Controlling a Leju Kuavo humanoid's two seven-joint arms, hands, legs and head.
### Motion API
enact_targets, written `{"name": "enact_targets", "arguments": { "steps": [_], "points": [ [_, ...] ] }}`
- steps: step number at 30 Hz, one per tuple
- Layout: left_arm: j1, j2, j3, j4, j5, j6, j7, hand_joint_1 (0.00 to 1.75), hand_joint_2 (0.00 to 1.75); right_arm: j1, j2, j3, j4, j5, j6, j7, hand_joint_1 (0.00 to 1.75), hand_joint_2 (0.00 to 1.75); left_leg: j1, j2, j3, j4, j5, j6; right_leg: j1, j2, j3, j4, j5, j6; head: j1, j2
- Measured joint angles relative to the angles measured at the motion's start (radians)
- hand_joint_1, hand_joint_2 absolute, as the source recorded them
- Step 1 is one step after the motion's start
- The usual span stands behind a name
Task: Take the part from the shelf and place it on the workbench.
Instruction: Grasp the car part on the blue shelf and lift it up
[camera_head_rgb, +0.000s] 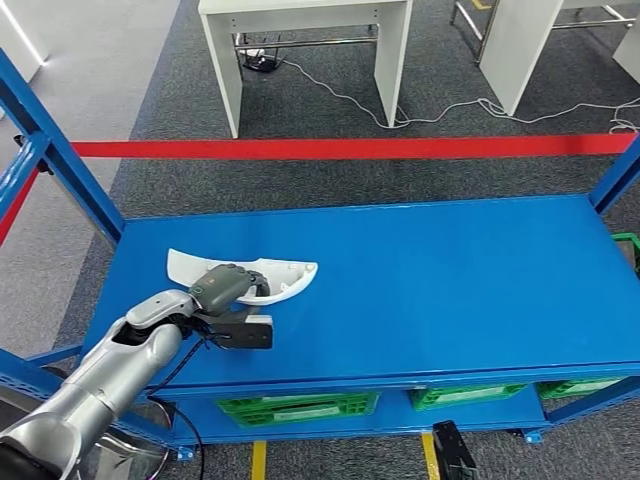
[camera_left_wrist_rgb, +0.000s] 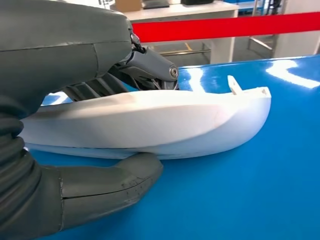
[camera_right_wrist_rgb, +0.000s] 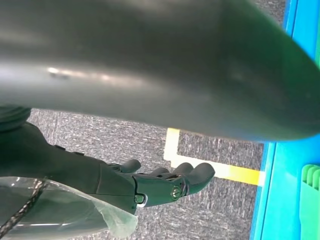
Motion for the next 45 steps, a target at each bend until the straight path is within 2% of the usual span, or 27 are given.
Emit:
{"name": "enact_targets", "arguments": {
  "steps": [2,4,6,7,9,10,11,12,13,15,17,20,21,23,25,26,27,28,30,32,35,37,40,42,43,44,45],
  "points": [
    [-0.002,0.001,0.000,-0.009,0.010,-0.004,-0.001,1.75,1.75,-0.001,0.000,0.000,0.000,0.000,0.000,0.000,0.00,0.00,-0.005,0.000,0.031,-0.073,0.014,0.010,0.001,0.001,-0.005,0.001,0.002,0.008,0.001,0.000],
    [0.001,-0.001,0.000,-0.023,0.016,0.005,0.002,1.75,1.75,-0.002,0.000,0.001,0.000,0.000,0.000,0.001,0.00,0.00,-0.008,0.000,0.031,-0.084,0.014,0.016,-0.001,0.002,-0.010,-0.003,0.007,0.021,0.000,0.000],
    [0.010,-0.007,0.001,-0.046,0.026,0.022,0.011,1.75,1.75,-0.002,0.000,0.000,0.000,-0.001,-0.001,0.000,0.00,0.00,-0.004,0.001,0.036,-0.099,0.023,0.024,-0.001,0.003,-0.022,0.012,-0.007,0.031,0.002,0.000],
    [0.016,-0.010,0.002,-0.060,0.036,0.028,0.017,1.75,1.75,-0.002,-0.001,0.000,0.000,-0.002,-0.001,0.000,0.00,0.00,-0.002,0.003,0.037,-0.105,0.028,0.029,0.000,0.004,-0.039,0.045,-0.029,0.034,0.004,0.000],
    [0.030,-0.018,0.006,-0.089,0.063,0.036,0.031,1.75,1.75,0.000,-0.001,0.000,0.000,-0.006,-0.003,-0.001,0.00,0.00,-0.001,0.004,0.034,-0.108,0.030,0.034,-0.002,0.005,-0.099,0.167,-0.089,0.039,0.006,0.000],
    [0.040,-0.022,0.010,-0.105,0.076,0.040,0.036,1.75,1.75,0.003,-0.001,0.000,0.000,-0.007,-0.004,-0.001,0.00,0.00,-0.001,0.004,0.032,-0.107,0.030,0.036,-0.003,0.004,-0.128,0.227,-0.110,0.042,0.006,0.000],
    [0.051,-0.026,0.014,-0.122,0.086,0.044,0.039,1.75,1.75,0.005,-0.001,0.000,0.000,-0.009,-0.006,-0.001,0.00,0.00,-0.002,0.004,0.031,-0.106,0.030,0.036,-0.003,0.004,-0.145,0.261,-0.113,0.044,0.006,0.000],
    [0.061,-0.029,0.019,-0.138,0.093,0.047,0.041,1.75,1.75,0.006,-0.001,0.000,0.000,-0.011,-0.008,-0.002,0.00,0.00,-0.002,0.004,0.031,-0.104,0.029,0.036,-0.003,0.004,-0.145,0.257,-0.098,0.045,0.006,0.000],
    [0.069,-0.032,0.024,-0.152,0.097,0.049,0.041,1.75,1.75,0.006,-0.001,0.000,0.000,-0.012,-0.010,-0.002,0.00,0.00,-0.002,0.004,0.031,-0.102,0.028,0.035,-0.004,0.004,-0.125,0.213,-0.066,0.045,0.006,0.000],
    [0.078,-0.037,0.030,-0.173,0.101,0.051,0.042,1.75,1.75,0.005,-0.001,0.000,0.000,-0.012,-0.013,-0.003,0.00,0.00,-0.003,0.003,0.029,-0.095,0.022,0.028,-0.004,0.003,-0.059,0.077,-0.006,0.043,0.007,0.000],
    [0.082,-0.039,0.035,-0.188,0.102,0.052,0.042,1.75,1.75,0.003,-0.002,0.000,0.000,-0.012,-0.013,-0.004,0.00,0.00,-0.007,0.003,0.022,-0.086,0.019,0.018,-0.003,0.004,-0.023,0.004,0.010,0.036,0.006,0.000],
    [0.089,-0.041,0.039,-0.202,0.103,0.052,0.043,1.75,1.75,0.007,-0.002,0.000,0.000,-0.012,-0.013,-0.004,0.00,0.00,-0.007,0.003,0.016,-0.078,0.016,0.008,-0.002,0.006,-0.023,0.002,0.008,0.019,0.006,0.000],
    [0.090,-0.042,0.041,-0.206,0.103,0.052,0.043,1.75,1.75,0.007,-0.002,0.000,0.000,-0.012,-0.014,-0.004,0.00,0.00,-0.006,0.003,0.011,-0.064,0.005,0.004,-0.003,0.005,-0.023,0.001,0.009,0.013,0.005,0.000],
    [0.092,-0.042,0.045,-0.211,0.104,0.052,0.043,1.75,1.75,0.005,-0.002,-0.001,0.000,-0.013,-0.014,-0.004,0.00,0.00,-0.002,0.004,-0.025,0.021,-0.048,-0.007,-0.006,0.005,-0.022,0.000,0.010,0.003,0.002,0.000],
    [0.098,-0.041,0.048,-0.212,0.106,0.054,0.043,1.75,1.75,0.005,-0.002,-0.001,0.000,-0.013,-0.014,-0.004,0.00,0.00,0.001,0.004,-0.087,0.159,-0.108,-0.014,-0.005,0.004,-0.022,0.000,0.009,0.000,0.001,0.000],
    [0.103,-0.042,0.050,-0.213,0.110,0.058,0.043,1.75,1.75,0.006,-0.002,-0.001,0.000,-0.013,-0.014,-0.004,0.00,0.00,0.002,0.004,-0.108,0.205,-0.120,-0.015,-0.005,0.004,-0.022,0.000,0.008,-0.001,0.001,0.000],
    [0.109,-0.042,0.053,-0.217,0.116,0.065,0.043,1.75,1.75,0.006,-0.002,-0.001,0.000,-0.014,-0.014,-0.004,0.00,0.00,0.002,0.004,-0.114,0.214,-0.111,-0.014,-0.005,0.005,-0.021,0.000,0.008,-0.001,0.000,0.000],
    [0.115,-0.043,0.058,-0.224,0.124,0.074,0.043,1.75,1.75,0.007,-0.002,-0.001,0.000,-0.015,-0.014,-0.005,0.00,0.00,0.002,0.004,-0.101,0.181,-0.083,-0.011,-0.005,0.006,-0.020,0.000,0.008,0.000,0.000,0.000],
    [0.127,-0.047,0.075,-0.250,0.152,0.104,0.039,1.75,1.75,0.007,-0.002,-0.001,0.000,-0.019,-0.017,-0.008,0.00,0.00,0.000,0.004,-0.040,0.046,-0.009,0.000,-0.004,0.007,-0.018,0.000,0.006,0.002,0.001,0.000],
    [0.143,-0.055,0.101,-0.287,0.189,0.146,0.034,1.75,1.75,0.007,-0.002,-0.001,0.000,-0.022,-0.022,-0.011,0.00,0.00,-0.004,0.004,0.002,-0.053,0.022,0.008,-0.001,0.007,-0.021,0.001,0.005,0.010,0.001,0.000],
    [0.170,-0.065,0.147,-0.346,0.227,0.192,0.032,1.75,1.75,0.011,-0.002,-0.001,0.000,-0.025,-0.029,-0.015,0.00,0.00,-0.005,0.003,0.006,-0.077,0.019,0.018,-0.001,0.006,-0.028,-0.001,0.006,0.026,0.002,0.000],
    [0.178,-0.068,0.173,-0.379,0.231,0.213,0.031,1.75,1.75,0.012,-0.002,-0.001,0.001,-0.025,-0.032,-0.016,0.00,0.00,-0.001,0.004,0.009,-0.086,0.024,0.027,-0.002,0.006,-0.043,0.027,-0.016,0.036,0.003,0.000],
    [0.178,-0.069,0.199,-0.407,0.225,0.237,0.028,1.75,1.75,0.013,-0.002,-0.001,0.001,-0.024,-0.033,-0.016,0.00,0.00,-0.001,0.005,0.011,-0.089,0.025,0.035,-0.003,0.005,-0.118,0.185,-0.095,0.043,0.006,0.000],
    [0.178,-0.068,0.213,-0.418,0.223,0.248,0.028,1.75,1.75,0.016,-0.002,-0.001,0.001,-0.023,-0.032,-0.015,0.00,0.00,-0.003,0.004,0.011,-0.088,0.024,0.036,-0.003,0.005,-0.164,0.274,-0.121,0.046,0.006,0.000],
    [0.178,-0.068,0.221,-0.424,0.223,0.254,0.027,1.75,1.75,0.017,-0.002,-0.001,0.001,-0.023,-0.032,-0.015,0.00,0.00,-0.003,0.004,0.011,-0.087,0.024,0.036,-0.003,0.005,-0.171,0.283,-0.113,0.047,0.006,0.000],
    [0.176,-0.067,0.231,-0.432,0.226,0.265,0.024,1.75,1.75,0.018,-0.002,-0.001,0.001,-0.022,-0.032,-0.014,0.00,0.00,-0.004,0.004,0.011,-0.086,0.023,0.036,-0.003,0.005,-0.166,0.266,-0.091,0.047,0.006,0.000],
    [0.173,-0.067,0.242,-0.442,0.232,0.278,0.020,1.75,1.75,0.018,-0.002,-0.001,0.001,-0.021,-0.032,-0.014,0.00,0.00,-0.003,0.004,0.012,-0.084,0.021,0.035,-0.003,0.005,-0.142,0.212,-0.055,0.046,0.006,0.000]
  ]
}}
